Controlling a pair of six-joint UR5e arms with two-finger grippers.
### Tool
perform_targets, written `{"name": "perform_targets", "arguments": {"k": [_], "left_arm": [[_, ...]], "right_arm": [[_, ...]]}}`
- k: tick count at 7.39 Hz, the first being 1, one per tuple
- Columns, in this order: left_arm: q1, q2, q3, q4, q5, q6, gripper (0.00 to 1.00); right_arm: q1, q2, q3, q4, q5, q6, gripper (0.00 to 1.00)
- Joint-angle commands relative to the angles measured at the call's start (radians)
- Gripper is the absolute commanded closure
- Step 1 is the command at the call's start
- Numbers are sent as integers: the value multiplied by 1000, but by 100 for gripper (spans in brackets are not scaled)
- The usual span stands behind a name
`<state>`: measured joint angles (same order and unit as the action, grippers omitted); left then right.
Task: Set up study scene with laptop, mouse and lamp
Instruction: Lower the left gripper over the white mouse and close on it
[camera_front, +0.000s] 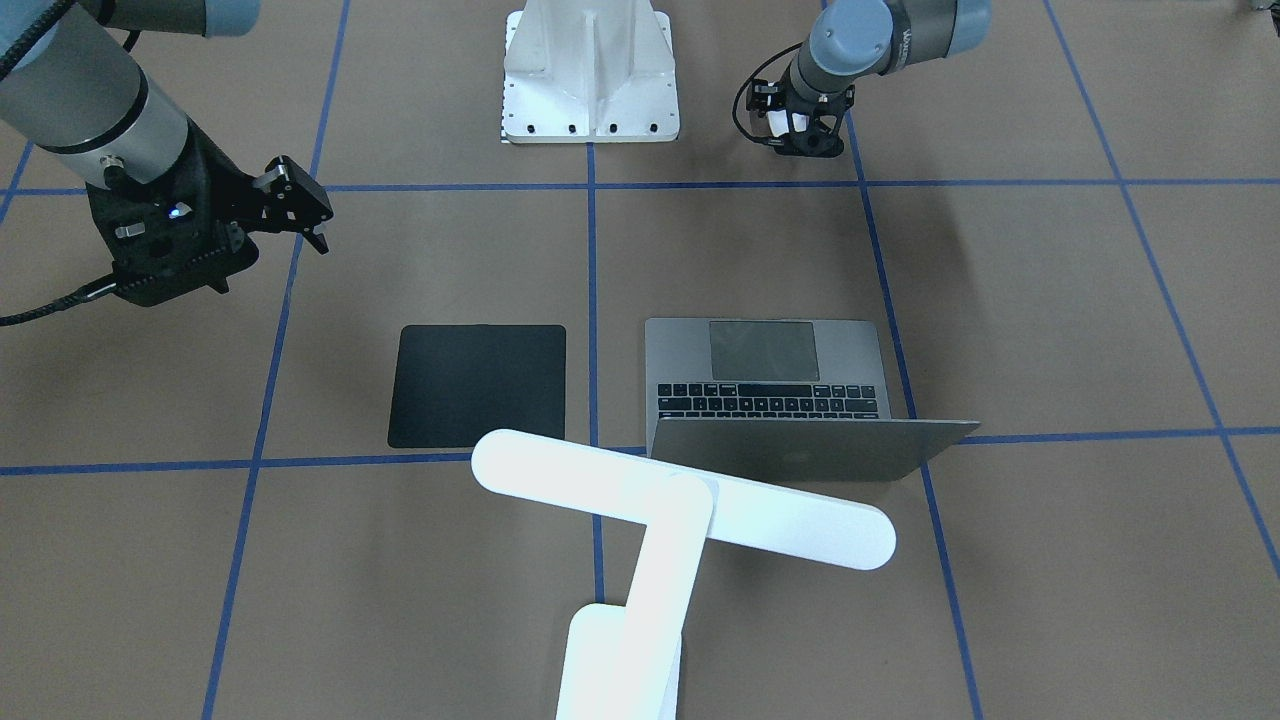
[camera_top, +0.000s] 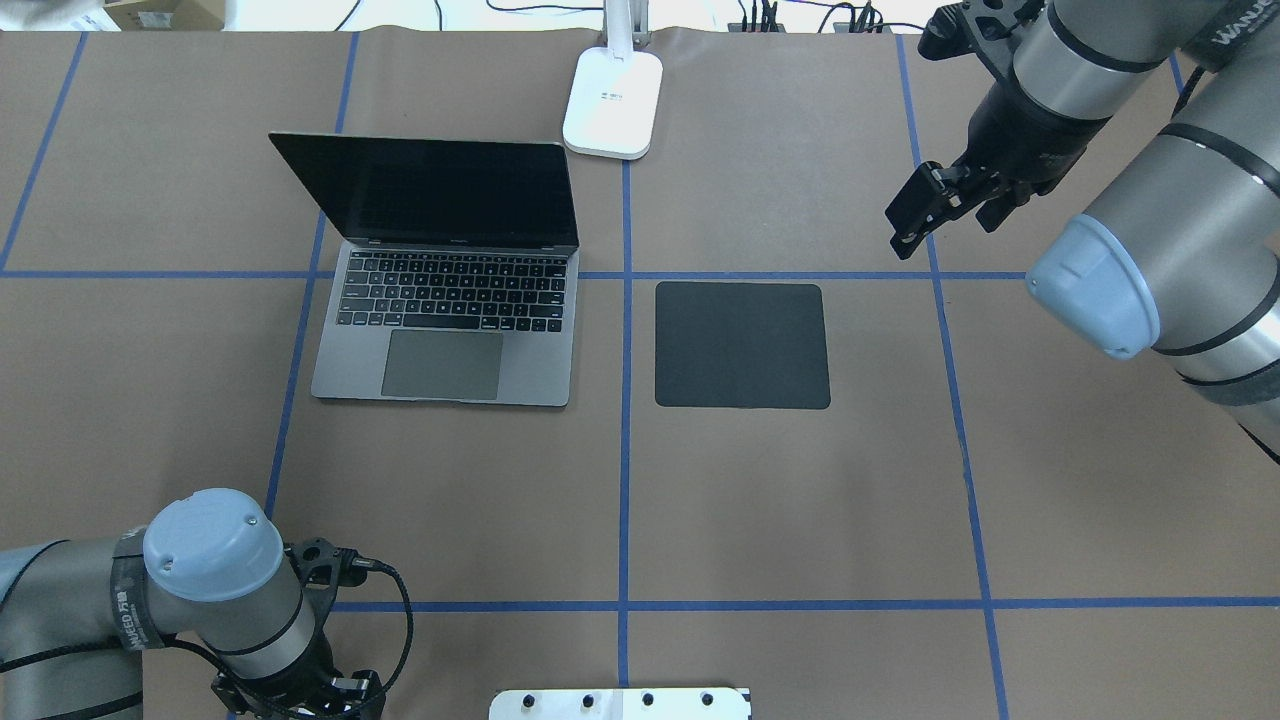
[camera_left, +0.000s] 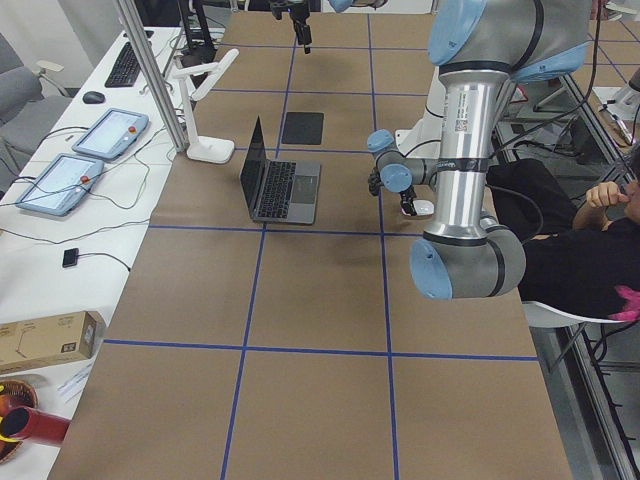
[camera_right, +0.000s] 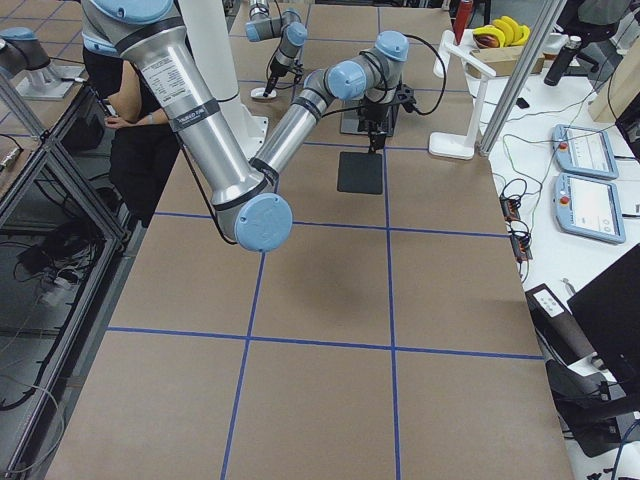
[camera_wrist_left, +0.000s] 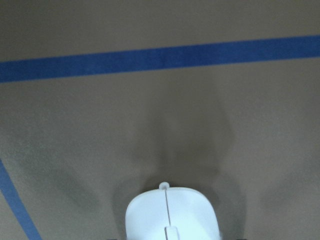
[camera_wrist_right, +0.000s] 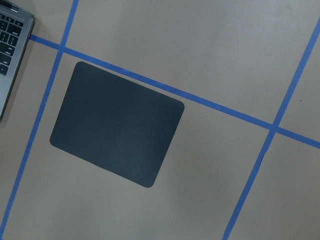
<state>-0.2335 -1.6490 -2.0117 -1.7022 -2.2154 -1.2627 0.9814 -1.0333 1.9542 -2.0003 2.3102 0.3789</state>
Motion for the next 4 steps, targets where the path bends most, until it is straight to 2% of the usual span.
{"name": "perform_targets", "arguments": {"k": [1,4], "left_arm": [[-1,0,13,-26,-1,2,17],[-6,0,18,-37,-21,0,25]], "right_arm": [[-1,1,2,0,0,0,0],[-1,1,2,0,0,0,0]]}}
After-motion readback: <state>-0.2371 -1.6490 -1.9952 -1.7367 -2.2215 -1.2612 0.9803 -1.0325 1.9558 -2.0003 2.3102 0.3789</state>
